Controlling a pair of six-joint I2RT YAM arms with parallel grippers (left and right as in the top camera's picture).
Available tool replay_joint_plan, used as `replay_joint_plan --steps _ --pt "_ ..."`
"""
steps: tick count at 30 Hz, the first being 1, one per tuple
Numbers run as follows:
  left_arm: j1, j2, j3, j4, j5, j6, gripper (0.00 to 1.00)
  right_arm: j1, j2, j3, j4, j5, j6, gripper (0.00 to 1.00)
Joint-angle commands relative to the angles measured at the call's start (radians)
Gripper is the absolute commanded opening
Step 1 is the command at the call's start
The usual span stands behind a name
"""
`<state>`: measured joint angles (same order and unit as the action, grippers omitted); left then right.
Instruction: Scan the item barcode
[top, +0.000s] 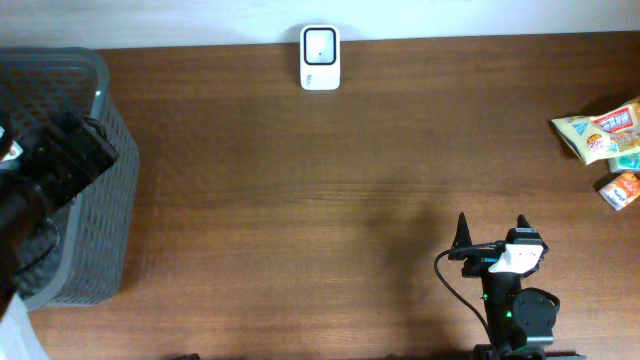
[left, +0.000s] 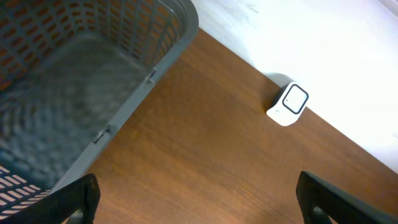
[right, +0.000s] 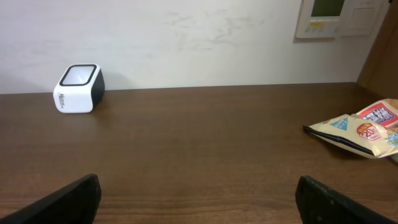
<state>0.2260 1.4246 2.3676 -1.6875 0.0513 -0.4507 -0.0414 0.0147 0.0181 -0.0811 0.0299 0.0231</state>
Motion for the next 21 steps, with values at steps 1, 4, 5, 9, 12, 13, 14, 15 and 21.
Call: replay_joint_plan --steps 1,4,5,9,12,13,14,15,21 --pt "0.004 -0.010 0.005 0.000 -0.011 -0.005 0.99 -0.005 -0.011 -0.013 0.003 0.008 0.008 0.99" --pt "-0.018 -0.030 -0.013 0.000 0.011 0.070 0.99 -0.005 -0.011 -0.013 0.003 0.008 0.008 0.99" --pt "-0.031 -0.039 -0.024 0.000 0.011 0.115 0.99 -0.005 -0.011 -0.013 0.003 0.008 0.008 0.98" --pt "-0.078 -0.106 -0.129 0.035 0.004 0.236 0.99 -0.005 -0.011 -0.013 0.003 0.008 0.008 0.99" --pt "-0.118 -0.219 -0.315 0.151 0.014 0.300 0.99 -0.005 -0.011 -0.013 0.003 0.008 0.008 0.99" --pt "-0.130 -0.261 -0.385 0.203 0.021 0.323 0.99 -0.005 -0.011 -0.013 0.003 0.008 0.008 0.99" --pt "-0.141 -0.304 -0.458 0.262 0.035 0.356 0.99 -0.005 -0.011 -0.013 0.003 0.008 0.008 0.99" --pt "-0.153 -0.369 -0.566 0.355 0.067 0.405 0.99 -0.005 -0.011 -0.013 0.003 0.008 0.008 0.99" --pt "-0.173 -0.724 -1.140 0.821 0.201 0.517 0.99 -0.005 -0.011 -0.013 0.003 0.008 0.008 0.99"
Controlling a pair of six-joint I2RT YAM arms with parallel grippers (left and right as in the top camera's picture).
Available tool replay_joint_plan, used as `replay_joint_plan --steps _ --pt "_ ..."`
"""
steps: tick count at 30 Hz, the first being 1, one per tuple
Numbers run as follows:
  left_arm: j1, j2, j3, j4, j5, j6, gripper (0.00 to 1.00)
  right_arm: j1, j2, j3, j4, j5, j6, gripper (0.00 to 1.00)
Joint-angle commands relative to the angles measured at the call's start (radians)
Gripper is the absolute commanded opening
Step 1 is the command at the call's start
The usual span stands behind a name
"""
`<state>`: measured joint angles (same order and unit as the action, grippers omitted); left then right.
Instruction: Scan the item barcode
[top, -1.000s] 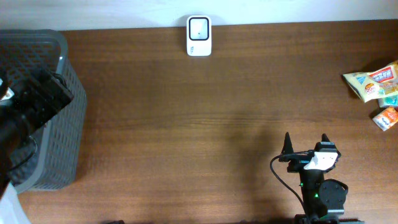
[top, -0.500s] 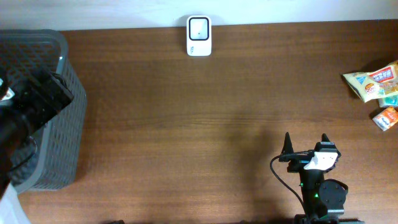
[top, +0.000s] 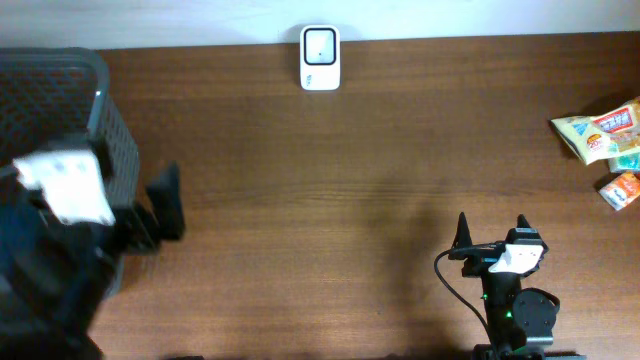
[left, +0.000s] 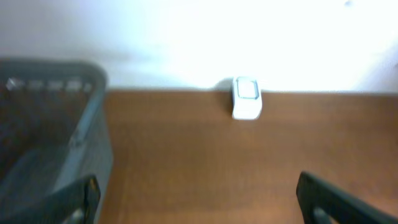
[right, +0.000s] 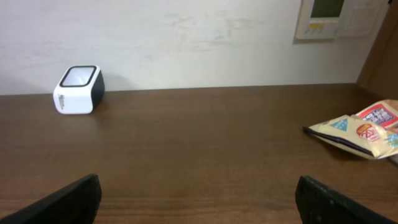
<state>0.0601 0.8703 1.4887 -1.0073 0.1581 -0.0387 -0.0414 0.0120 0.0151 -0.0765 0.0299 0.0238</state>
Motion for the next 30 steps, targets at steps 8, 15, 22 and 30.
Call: replay_joint_plan --steps 8,15,22,30 --pt "-0.007 -0.534 -0.865 0.681 0.222 0.112 0.99 -0.005 -0.009 -0.010 -0.002 0.008 0.007 0.99" --pt "-0.007 -0.568 -1.139 0.995 0.238 0.111 0.99 -0.005 -0.009 -0.010 -0.002 0.008 0.007 0.99" --pt "-0.007 -0.711 -1.299 1.064 0.122 0.075 0.99 -0.005 -0.009 -0.010 -0.002 0.008 0.007 0.99" --pt "-0.008 -0.833 -1.391 1.080 -0.035 0.008 0.99 -0.005 -0.009 -0.010 -0.002 0.008 0.007 0.99"
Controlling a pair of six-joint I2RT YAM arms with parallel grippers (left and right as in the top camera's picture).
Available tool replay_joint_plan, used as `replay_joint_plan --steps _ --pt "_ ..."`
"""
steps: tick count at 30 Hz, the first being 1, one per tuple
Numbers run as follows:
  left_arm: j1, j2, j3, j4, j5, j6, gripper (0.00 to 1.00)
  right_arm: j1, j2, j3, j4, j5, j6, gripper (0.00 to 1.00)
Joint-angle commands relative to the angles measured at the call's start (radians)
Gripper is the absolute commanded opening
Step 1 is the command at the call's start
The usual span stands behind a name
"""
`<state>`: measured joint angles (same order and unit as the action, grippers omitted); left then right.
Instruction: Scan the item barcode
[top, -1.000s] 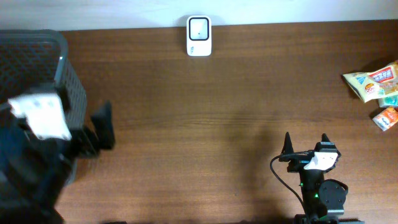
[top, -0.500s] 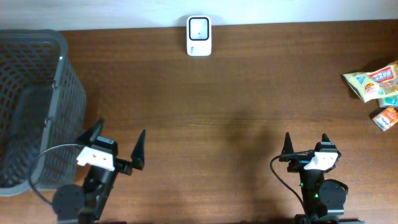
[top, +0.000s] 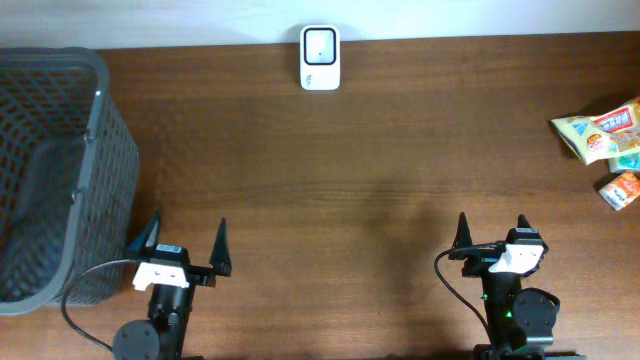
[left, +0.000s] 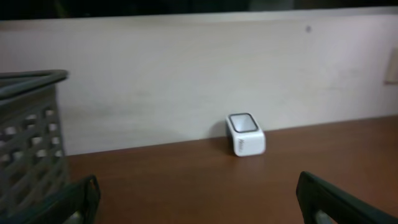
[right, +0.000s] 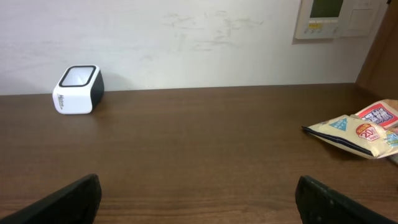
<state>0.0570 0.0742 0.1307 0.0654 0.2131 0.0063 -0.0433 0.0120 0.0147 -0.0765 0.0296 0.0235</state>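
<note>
The white barcode scanner stands at the table's far edge by the wall, also seen as the scanner and the scanner. Snack packets lie at the far right; a yellow-white packet shows in the right wrist view. My left gripper rests open at the near left, nothing between its fingers. My right gripper rests open at the near right, also holding nothing.
A dark grey mesh basket fills the left end of the table, its rim in the left wrist view. A white wall runs behind the table, with a control panel on it at the right.
My left arm has moved from beside the basket, raised and blurred, down to a rest pose at the near left edge, gripper open and facing the scanner. The right arm has not moved.
My left gripper was over the basket at the far left, looking down into it. Then it was off the basket's right side, turned toward the scanner. Now it sits parked at the near left. The right gripper stayed parked and open throughout.
</note>
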Motion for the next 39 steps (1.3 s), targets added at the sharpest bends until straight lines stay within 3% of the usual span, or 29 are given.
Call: replay_joint_plan --steps 1,12,25,39 --pt "-0.005 -0.043 -0.039 0.002 -0.111 -0.054 0.99 -0.003 -0.009 -0.009 -0.002 0.008 0.008 0.99" --pt "-0.034 -0.069 -0.121 0.054 -0.177 -0.089 0.99 -0.003 -0.009 -0.009 -0.002 0.008 0.008 0.99" --pt "-0.049 -0.069 -0.121 -0.150 -0.240 -0.140 0.99 -0.003 -0.009 -0.009 -0.002 0.008 0.008 0.99" --pt "-0.049 -0.069 -0.121 -0.150 -0.216 -0.040 0.99 -0.003 -0.009 -0.009 -0.002 0.008 0.008 0.99"
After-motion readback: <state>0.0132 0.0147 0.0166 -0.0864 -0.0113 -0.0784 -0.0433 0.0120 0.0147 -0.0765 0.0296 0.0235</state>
